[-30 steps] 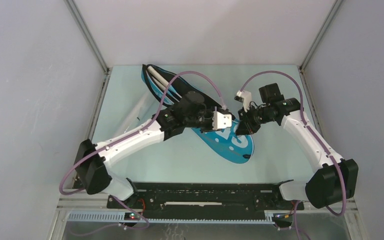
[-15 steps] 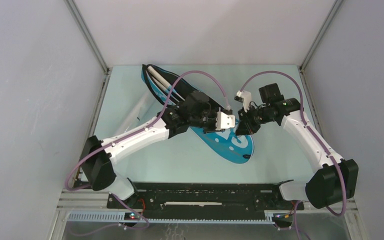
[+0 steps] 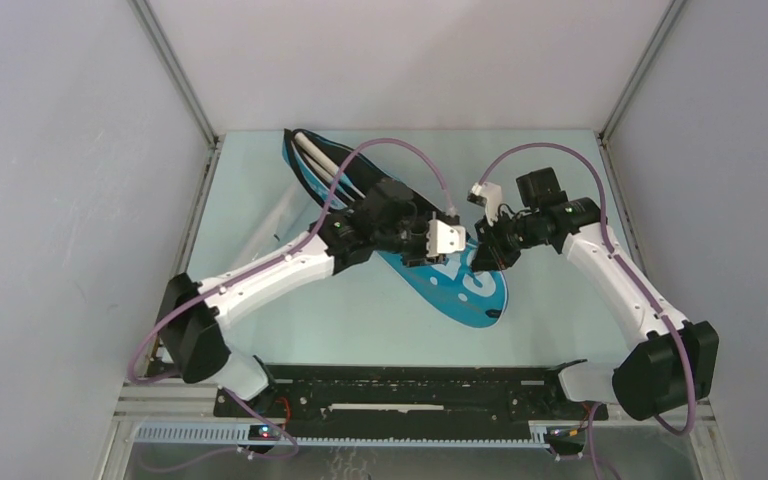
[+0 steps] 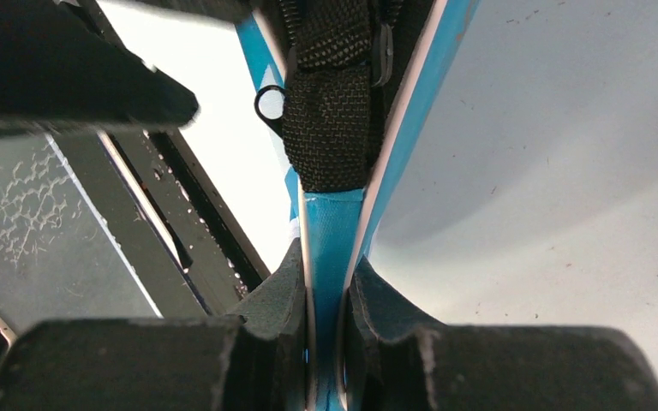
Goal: Pack up the badminton gear
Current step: Adjust the racket bag at the center of the board.
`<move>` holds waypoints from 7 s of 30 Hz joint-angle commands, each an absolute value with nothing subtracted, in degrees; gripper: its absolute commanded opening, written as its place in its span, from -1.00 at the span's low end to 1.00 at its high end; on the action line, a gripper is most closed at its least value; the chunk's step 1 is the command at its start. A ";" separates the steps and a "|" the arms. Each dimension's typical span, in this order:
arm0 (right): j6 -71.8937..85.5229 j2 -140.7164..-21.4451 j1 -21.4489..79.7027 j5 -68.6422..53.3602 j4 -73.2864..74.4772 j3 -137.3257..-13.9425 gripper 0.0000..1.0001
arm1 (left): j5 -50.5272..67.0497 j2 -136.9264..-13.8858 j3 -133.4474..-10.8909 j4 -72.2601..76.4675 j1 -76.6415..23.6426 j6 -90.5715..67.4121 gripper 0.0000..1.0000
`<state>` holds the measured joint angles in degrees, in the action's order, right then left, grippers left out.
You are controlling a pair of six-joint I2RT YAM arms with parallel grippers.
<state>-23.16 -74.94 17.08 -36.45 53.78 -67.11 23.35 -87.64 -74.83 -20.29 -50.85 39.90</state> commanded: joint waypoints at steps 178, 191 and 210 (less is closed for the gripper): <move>-25.13 -58.27 21.82 -23.20 30.64 -49.66 -1.00 | 47.65 -96.22 -76.60 12.06 -38.10 -18.46 -0.06; -25.29 -58.35 21.80 -22.94 30.59 -49.66 -1.00 | 48.74 -97.27 -75.63 6.95 -38.83 -15.99 -0.27; -25.13 -59.50 21.85 -21.36 30.31 -49.66 -1.00 | 39.94 -90.03 -72.64 -9.18 -42.21 9.74 -0.26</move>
<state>-20.51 -58.83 21.52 -24.51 31.09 -50.72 44.05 -93.47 -74.04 -3.25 -41.52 -1.34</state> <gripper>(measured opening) 0.209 0.399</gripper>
